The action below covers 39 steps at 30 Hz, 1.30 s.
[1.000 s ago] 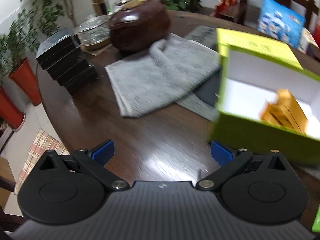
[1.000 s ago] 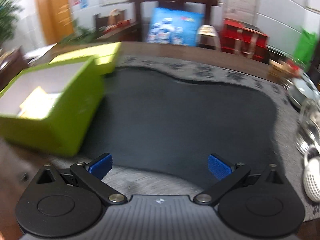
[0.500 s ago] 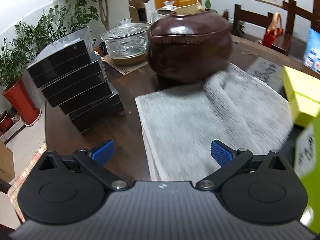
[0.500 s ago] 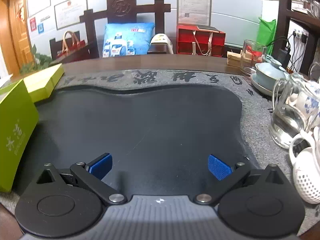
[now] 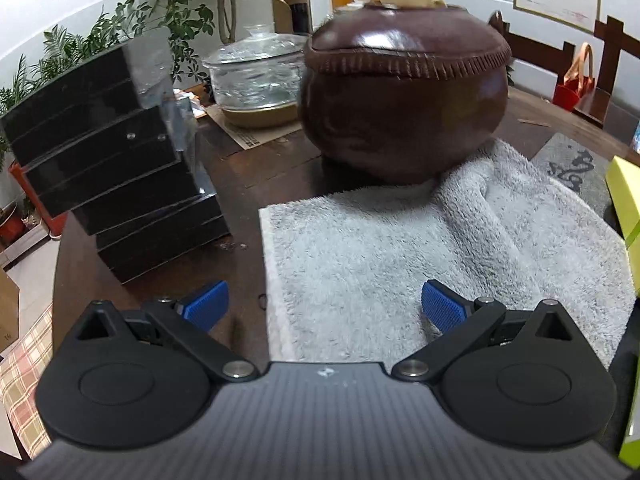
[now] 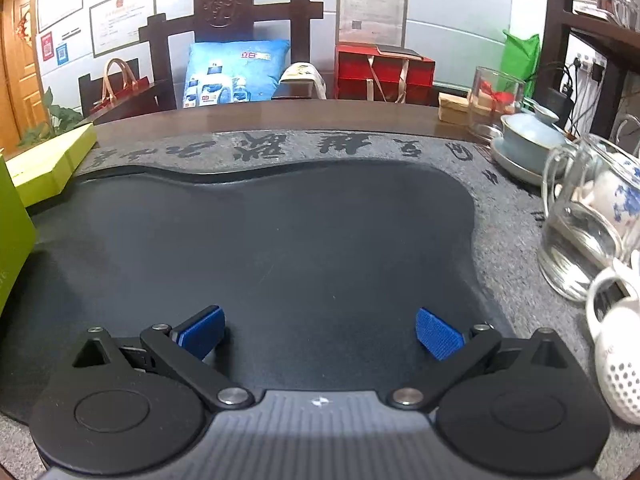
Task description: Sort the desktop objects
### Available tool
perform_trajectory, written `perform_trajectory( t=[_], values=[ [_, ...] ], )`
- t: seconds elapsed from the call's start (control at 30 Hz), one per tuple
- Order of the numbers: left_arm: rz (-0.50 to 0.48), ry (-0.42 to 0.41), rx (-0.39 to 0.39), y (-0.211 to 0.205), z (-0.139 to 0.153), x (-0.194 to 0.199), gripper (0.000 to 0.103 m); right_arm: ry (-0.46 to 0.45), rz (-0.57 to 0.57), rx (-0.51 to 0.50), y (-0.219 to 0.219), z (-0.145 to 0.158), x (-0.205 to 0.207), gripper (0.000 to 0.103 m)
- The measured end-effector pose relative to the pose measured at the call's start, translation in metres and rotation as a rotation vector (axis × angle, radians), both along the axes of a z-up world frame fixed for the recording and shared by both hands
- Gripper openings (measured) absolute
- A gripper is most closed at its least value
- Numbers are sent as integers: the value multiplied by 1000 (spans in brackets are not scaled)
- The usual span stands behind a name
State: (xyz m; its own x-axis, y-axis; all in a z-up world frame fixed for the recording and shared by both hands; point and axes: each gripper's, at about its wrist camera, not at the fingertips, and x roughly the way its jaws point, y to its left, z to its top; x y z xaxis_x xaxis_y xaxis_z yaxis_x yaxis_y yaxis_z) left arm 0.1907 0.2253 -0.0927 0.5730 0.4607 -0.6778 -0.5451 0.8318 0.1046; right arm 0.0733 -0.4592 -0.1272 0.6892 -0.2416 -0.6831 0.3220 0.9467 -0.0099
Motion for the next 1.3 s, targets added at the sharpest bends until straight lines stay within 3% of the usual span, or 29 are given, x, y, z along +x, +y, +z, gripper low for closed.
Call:
perform_trajectory(
  t=[0.17, 0.53, 1.3],
  values=[
    [-1, 0, -11, 1, -10, 7, 103, -1, -8, -3, -3, -1, 8, 103],
    [0, -88, -33, 5, -21, 2, 103, -1, -7, -4, -4, -1, 11, 103],
    [-1, -84, -24, -10, -21, 20, 103, -1, -6, -4, -4, -1, 12, 103]
  ],
)
